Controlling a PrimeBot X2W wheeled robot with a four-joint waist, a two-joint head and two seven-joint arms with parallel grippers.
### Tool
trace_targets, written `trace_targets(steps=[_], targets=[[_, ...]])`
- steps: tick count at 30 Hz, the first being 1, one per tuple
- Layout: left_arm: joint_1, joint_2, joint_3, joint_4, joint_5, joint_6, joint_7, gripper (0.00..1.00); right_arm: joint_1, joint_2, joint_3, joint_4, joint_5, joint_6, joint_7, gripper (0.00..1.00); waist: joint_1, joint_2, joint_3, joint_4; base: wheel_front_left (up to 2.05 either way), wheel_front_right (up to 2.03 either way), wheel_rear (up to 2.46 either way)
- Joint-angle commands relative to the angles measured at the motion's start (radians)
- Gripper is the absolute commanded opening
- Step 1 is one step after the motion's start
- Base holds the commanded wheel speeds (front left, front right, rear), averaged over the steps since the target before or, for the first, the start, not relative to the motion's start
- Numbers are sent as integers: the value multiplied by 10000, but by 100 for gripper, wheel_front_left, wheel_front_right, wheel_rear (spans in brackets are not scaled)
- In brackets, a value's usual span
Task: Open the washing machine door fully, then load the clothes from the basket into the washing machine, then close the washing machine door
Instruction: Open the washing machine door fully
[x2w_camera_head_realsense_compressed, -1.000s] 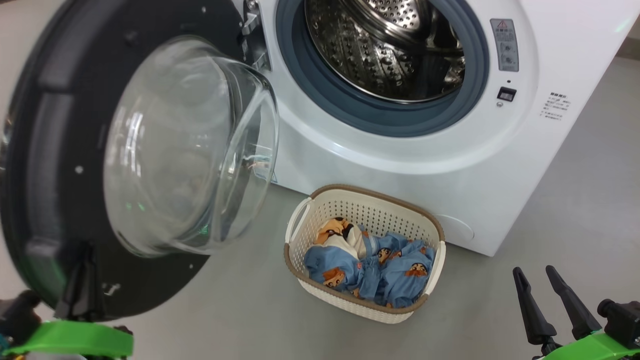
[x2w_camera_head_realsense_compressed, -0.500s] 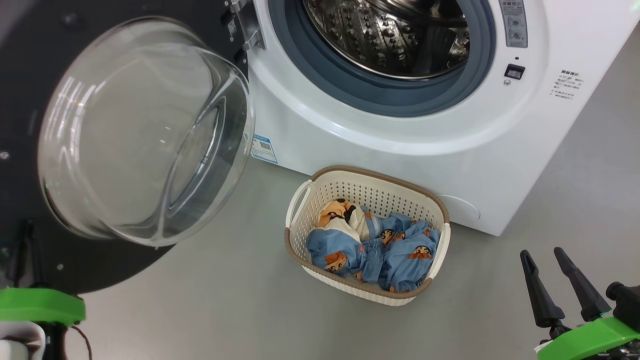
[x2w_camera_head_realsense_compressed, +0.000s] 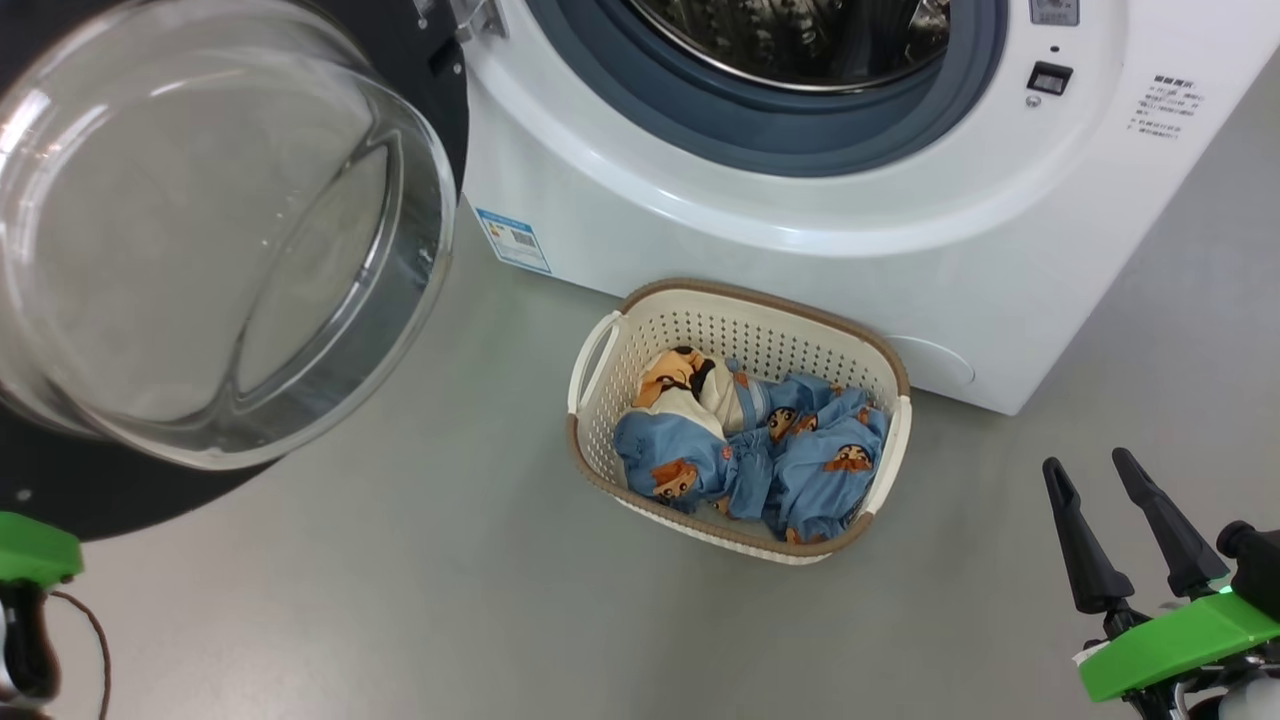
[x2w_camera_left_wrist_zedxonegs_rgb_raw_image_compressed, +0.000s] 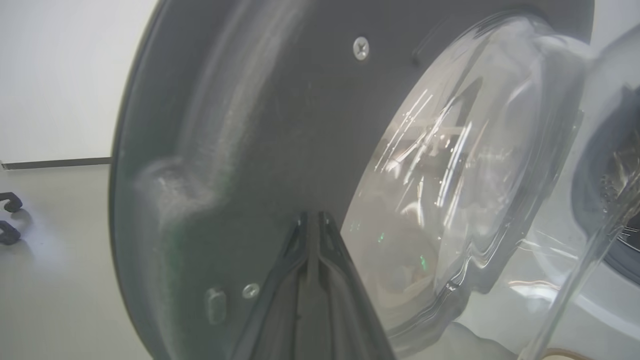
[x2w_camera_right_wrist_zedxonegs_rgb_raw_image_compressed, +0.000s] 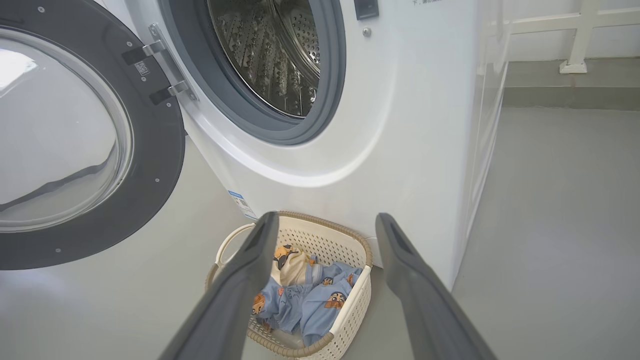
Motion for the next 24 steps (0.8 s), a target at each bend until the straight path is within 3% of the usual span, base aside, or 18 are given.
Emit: trace_targets(steps=[1, 24], targets=[[-455, 586, 583, 23, 231, -36, -86, 0, -264, -248, 193, -243, -154, 75, -124, 100, -1, 0, 203, -47, 0, 0, 0], [-1630, 695, 2608, 1067, 2094, -379, -87, 0, -861, -563, 428, -246, -246, 75, -124, 100, -1, 0, 1167, -370, 0, 0, 0]])
